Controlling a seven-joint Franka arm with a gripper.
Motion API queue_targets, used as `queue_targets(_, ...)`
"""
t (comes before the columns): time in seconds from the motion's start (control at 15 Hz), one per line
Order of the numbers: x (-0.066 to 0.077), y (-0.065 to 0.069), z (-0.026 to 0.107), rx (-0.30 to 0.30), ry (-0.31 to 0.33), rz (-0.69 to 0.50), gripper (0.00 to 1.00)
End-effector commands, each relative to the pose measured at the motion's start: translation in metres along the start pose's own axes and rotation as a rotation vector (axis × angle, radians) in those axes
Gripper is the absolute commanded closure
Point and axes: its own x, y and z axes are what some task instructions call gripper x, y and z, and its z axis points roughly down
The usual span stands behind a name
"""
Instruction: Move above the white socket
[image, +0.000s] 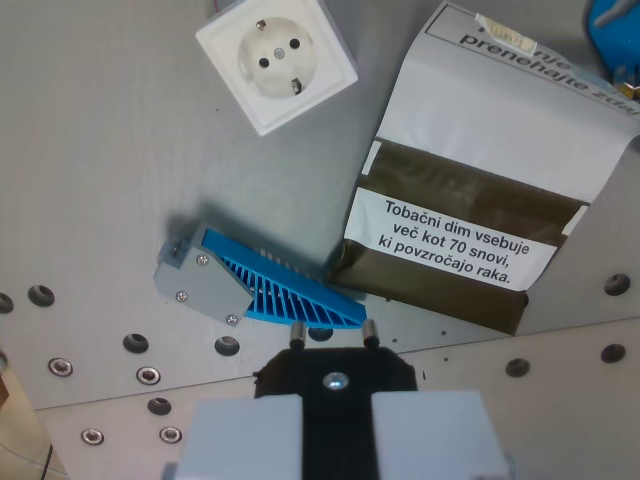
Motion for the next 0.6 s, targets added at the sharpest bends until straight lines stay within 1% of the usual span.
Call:
queue_targets(0.07,-0.0001,0.0001,0.0,0.0,0.0,0.001,1.0)
queue_targets(0.6,0.0002,-0.0001,0.0017,0.002,0.001,-0.015,1.0)
